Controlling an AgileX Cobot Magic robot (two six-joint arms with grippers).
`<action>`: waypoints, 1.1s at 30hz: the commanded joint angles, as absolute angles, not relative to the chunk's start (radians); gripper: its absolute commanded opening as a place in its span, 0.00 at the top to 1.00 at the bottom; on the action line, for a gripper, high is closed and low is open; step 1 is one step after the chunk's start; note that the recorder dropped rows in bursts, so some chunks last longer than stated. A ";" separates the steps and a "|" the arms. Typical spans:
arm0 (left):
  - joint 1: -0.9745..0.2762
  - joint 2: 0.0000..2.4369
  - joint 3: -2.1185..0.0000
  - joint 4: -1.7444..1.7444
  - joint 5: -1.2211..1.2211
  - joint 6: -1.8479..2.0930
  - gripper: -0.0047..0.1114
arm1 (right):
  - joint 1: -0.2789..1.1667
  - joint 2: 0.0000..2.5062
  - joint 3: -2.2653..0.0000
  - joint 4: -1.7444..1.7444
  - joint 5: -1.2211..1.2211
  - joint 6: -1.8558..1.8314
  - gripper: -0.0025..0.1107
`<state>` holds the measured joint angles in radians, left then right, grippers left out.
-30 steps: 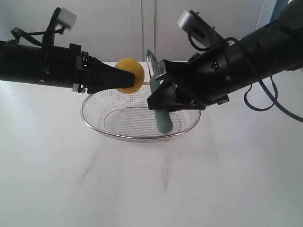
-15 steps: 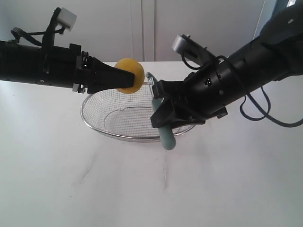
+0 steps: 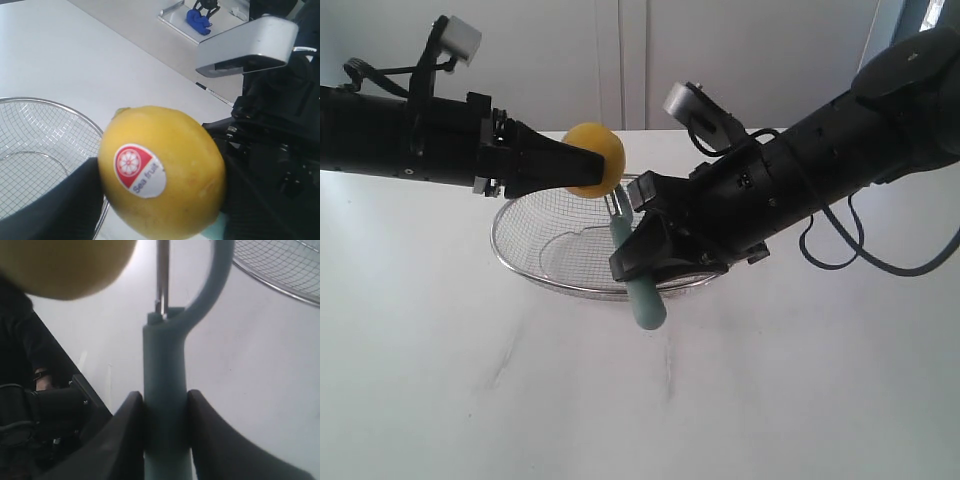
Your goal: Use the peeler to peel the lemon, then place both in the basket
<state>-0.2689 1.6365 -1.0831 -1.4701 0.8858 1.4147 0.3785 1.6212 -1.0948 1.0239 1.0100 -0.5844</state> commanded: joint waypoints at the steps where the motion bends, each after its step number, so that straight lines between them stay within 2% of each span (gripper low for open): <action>1: -0.269 1.628 -1.079 -1.495 0.908 1.418 0.96 | 0.377 1.618 -1.093 1.043 1.012 -0.604 0.98; 33: -0.269 1.628 -1.079 -1.495 0.910 1.414 0.96 | 0.377 1.473 -1.096 1.055 0.799 -0.560 0.98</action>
